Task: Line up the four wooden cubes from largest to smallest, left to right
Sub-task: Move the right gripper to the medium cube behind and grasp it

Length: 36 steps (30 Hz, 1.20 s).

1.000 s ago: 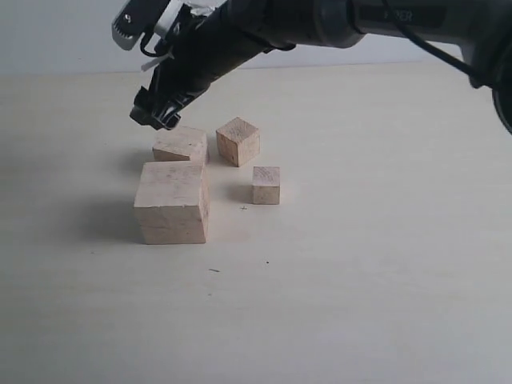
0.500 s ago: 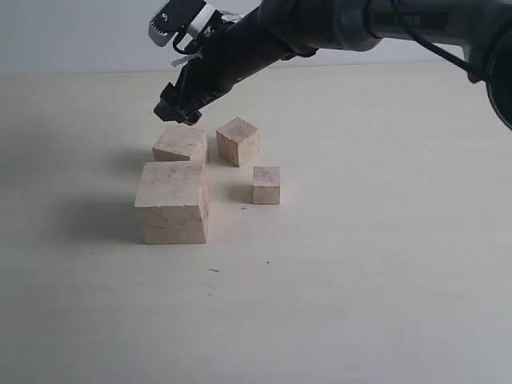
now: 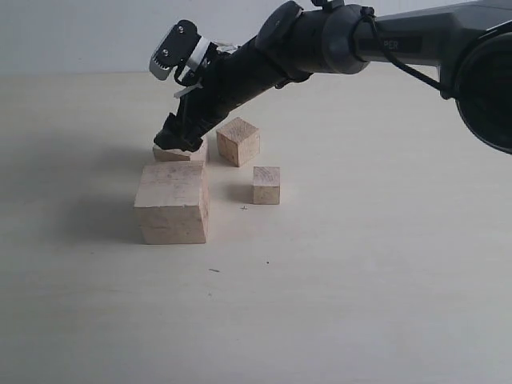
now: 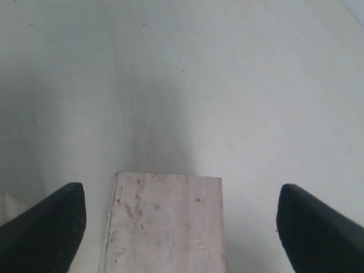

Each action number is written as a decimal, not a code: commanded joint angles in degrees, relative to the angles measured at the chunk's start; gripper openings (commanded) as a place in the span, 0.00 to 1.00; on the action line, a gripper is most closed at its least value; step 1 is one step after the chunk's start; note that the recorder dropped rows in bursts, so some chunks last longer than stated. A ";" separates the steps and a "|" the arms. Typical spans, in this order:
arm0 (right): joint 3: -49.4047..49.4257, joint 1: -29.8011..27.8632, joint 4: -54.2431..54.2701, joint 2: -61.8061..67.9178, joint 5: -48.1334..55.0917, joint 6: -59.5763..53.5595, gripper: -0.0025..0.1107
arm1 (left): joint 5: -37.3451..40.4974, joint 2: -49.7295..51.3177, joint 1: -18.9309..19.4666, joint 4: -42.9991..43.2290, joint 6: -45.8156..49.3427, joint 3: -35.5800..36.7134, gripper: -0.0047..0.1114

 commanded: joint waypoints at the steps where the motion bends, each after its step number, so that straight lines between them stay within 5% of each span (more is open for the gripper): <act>1: -0.15 -0.73 1.96 0.34 1.83 -1.96 0.77 | -0.33 -0.26 -0.34 -0.22 -0.27 0.03 0.04; 28: -0.15 -2.46 4.38 2.98 3.91 -4.14 0.77 | -0.33 -0.26 -0.34 -0.22 -0.27 0.03 0.04; 36: -0.15 -2.58 4.27 4.13 4.12 -4.85 0.68 | -0.33 -0.26 -0.34 -0.22 -0.27 0.03 0.04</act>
